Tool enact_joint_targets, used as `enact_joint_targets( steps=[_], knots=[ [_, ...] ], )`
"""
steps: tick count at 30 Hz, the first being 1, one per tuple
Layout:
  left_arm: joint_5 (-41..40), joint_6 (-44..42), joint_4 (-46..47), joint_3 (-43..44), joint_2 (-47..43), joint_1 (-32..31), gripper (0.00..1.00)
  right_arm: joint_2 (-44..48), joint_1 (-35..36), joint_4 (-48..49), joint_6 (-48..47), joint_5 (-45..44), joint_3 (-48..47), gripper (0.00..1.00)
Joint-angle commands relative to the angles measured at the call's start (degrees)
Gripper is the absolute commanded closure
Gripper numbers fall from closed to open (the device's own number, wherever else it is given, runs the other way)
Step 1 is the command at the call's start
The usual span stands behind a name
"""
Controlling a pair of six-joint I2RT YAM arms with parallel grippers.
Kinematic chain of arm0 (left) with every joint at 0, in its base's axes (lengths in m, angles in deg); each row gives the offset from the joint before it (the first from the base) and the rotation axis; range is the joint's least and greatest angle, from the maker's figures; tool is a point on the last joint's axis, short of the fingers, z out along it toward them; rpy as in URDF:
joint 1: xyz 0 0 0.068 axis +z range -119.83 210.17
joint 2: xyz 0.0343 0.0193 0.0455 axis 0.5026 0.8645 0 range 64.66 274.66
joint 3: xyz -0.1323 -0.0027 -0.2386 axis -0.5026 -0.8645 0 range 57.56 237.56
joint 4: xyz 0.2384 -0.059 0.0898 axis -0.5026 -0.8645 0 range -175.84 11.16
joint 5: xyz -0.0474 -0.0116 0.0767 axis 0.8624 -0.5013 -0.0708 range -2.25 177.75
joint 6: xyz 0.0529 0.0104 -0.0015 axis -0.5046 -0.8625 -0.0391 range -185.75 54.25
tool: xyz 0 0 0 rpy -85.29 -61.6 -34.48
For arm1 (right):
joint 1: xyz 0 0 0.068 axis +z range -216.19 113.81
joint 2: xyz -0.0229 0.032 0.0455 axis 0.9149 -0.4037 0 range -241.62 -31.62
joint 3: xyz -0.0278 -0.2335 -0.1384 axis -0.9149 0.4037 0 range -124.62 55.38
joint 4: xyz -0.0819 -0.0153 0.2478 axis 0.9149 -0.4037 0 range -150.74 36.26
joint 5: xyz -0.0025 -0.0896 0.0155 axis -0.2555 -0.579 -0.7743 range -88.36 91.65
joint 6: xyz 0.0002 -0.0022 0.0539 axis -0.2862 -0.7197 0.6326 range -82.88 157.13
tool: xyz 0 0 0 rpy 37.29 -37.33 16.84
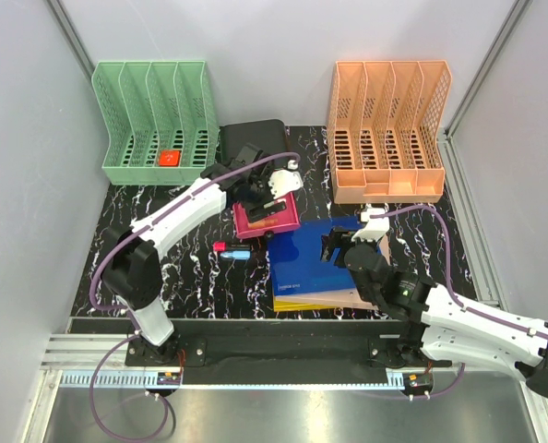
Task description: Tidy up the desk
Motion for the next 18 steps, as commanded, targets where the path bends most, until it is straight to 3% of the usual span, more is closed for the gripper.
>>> enact_joint_targets(
  steps=[1, 7, 10, 13, 18],
  knots=[
    [-0.3, 0.9, 2.2, 3.8, -3.2, 0.1, 0.17, 0.5, 0.4, 1.3, 0.9, -2.7, 0.0, 0.20],
    [0.3, 3.4, 2.1, 10.6, -7.7, 0.8, 0.10, -0.2, 0.3, 1.3, 1.6, -2.1, 0.2, 0.20],
    [0.3, 8.0, 8.3, 14.4, -7.8, 4.9, 0.08, -1.4, 0.4, 2.1, 1.7, -0.9, 0.5, 0.20],
    [-1.4, 11.8, 12.4, 18.6, -4.8, 9.1, 0.05, -3.4, 0.4, 3.0, 2.2, 0.9, 0.3, 0.20],
    [-6.3, 13.0, 9.2, 28.3, 8.1, 11.0, 0.06, -7.7, 0.3, 6.0, 2.0, 4.7, -0.3, 0.20]
  ],
)
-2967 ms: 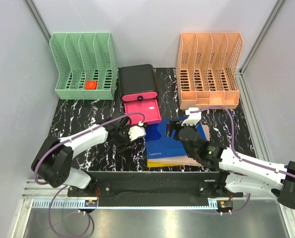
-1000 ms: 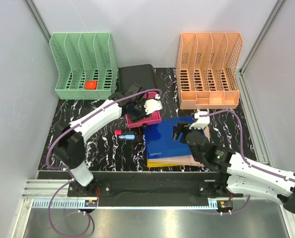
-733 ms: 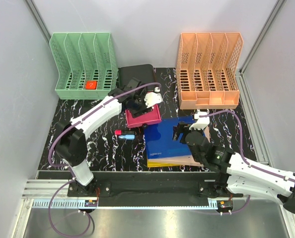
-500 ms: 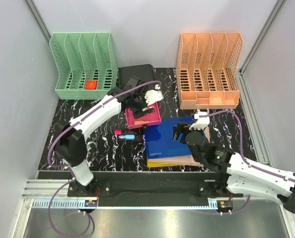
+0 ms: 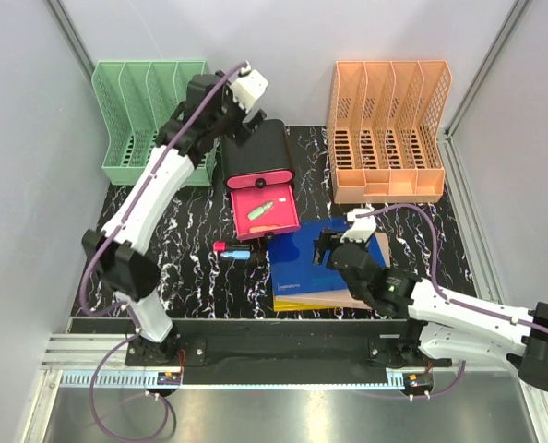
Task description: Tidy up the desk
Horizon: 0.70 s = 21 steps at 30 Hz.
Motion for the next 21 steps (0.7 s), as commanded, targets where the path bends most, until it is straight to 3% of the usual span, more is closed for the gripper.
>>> enact_joint_targets(
  steps=[1, 9, 21],
  knots=[
    [-4.2, 4.0, 0.9, 6.7, 10.1, 1.0, 0.06, -3.4, 0.4, 5.6, 0.8, 3.2, -0.5, 0.20],
    [-3.6, 7.1, 0.6, 5.8, 15.2, 1.4, 0.06, -14.7, 0.4, 16.0, -3.1, 8.6, -2.0, 0.20],
    [-1.5, 7.6, 0.3, -3.5, 11.5, 3.0, 0.08, -38.0, 0.0, 25.4, -11.0, 13.8, -14.8, 0.17]
  ],
)
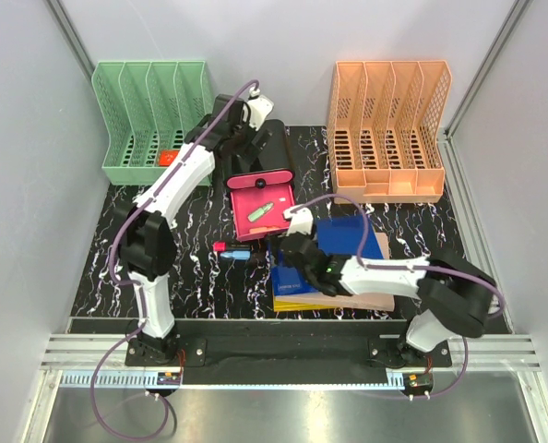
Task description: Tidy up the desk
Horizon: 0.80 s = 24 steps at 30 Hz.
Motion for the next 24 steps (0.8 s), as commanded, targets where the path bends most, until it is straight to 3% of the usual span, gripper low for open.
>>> enact_joint_targets(
  steps=[1, 6, 24],
  knots=[
    [0.7, -0.1, -2.1, -4.0, -2.9, 0.3, 0.08, -7.3, -0.2, 6.6, -5.0, 2.5, -7.1, 0.17],
    [0.7, -1.5, -2.2, -7.0, -4.8, 0.6, 0.08, -14.5, -3.0, 7.7, -6.5, 5.0, -13.3, 0.16],
    [1.8, -3.4, -3.5, -9.7, -5.2, 1.6, 0.10, -24.1, -9.9, 9.3, -9.6, 9.4, -27.7, 0.18]
  ],
)
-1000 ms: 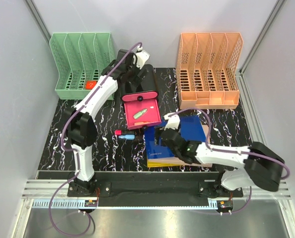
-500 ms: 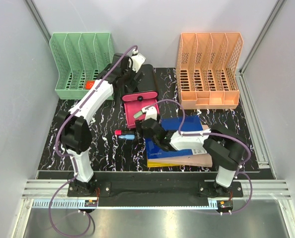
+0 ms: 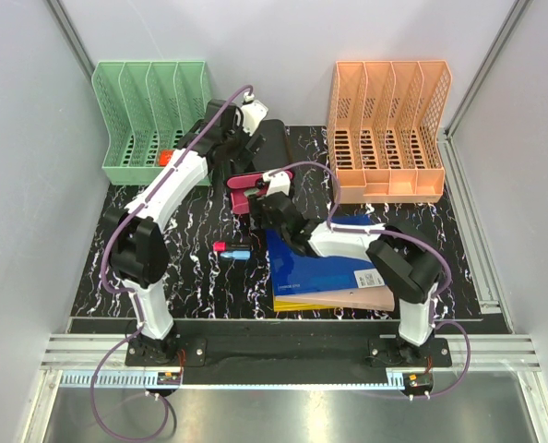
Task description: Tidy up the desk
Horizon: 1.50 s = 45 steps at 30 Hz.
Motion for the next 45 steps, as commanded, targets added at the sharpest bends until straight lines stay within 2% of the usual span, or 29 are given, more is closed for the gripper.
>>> enact_joint_targets(
  steps=[1, 8, 15, 19, 23, 29, 39, 45],
  knots=[
    [0.7, -1.7, -5.4, -2.4, -0.2, 0.4, 0.11, -3.7, -0.8, 3.6, -1.7, 1.3, -6.4, 0.18],
    [1.0, -2.5, -5.5, -4.1, -0.7, 0.6, 0.12, -9.5, -1.5, 3.3, -3.5, 2.3, -13.8, 0.18],
    [1.6, -3.0, -5.5, -5.5, -0.9, 0.7, 0.13, -11.1, -2.4, 3.1, -4.8, 2.4, -15.5, 0.19],
    [1.6, -3.1, -5.5, -6.1, -0.9, 0.9, 0.14, -8.1, -2.4, 4.5, -3.0, 3.5, -11.1, 0.18],
    [1.6, -3.1, -5.5, -6.2, -0.9, 0.9, 0.14, -4.0, -2.3, 7.8, 0.9, 4.6, -2.2, 0.18],
    [1.6, -2.8, -5.4, -6.0, -1.0, 0.8, 0.15, -5.7, -2.1, 7.9, 1.2, 4.0, -0.6, 0.18],
    [2.9, -3.2, -5.5, -5.8, -0.9, 0.9, 0.15, -10.5, -2.2, 8.1, -1.8, 1.7, -6.5, 0.24],
    [2.9, -3.6, -5.5, -6.1, -1.1, 1.0, 0.16, -13.2, -2.3, 9.1, -1.3, 1.4, -8.0, 0.36]
  ],
)
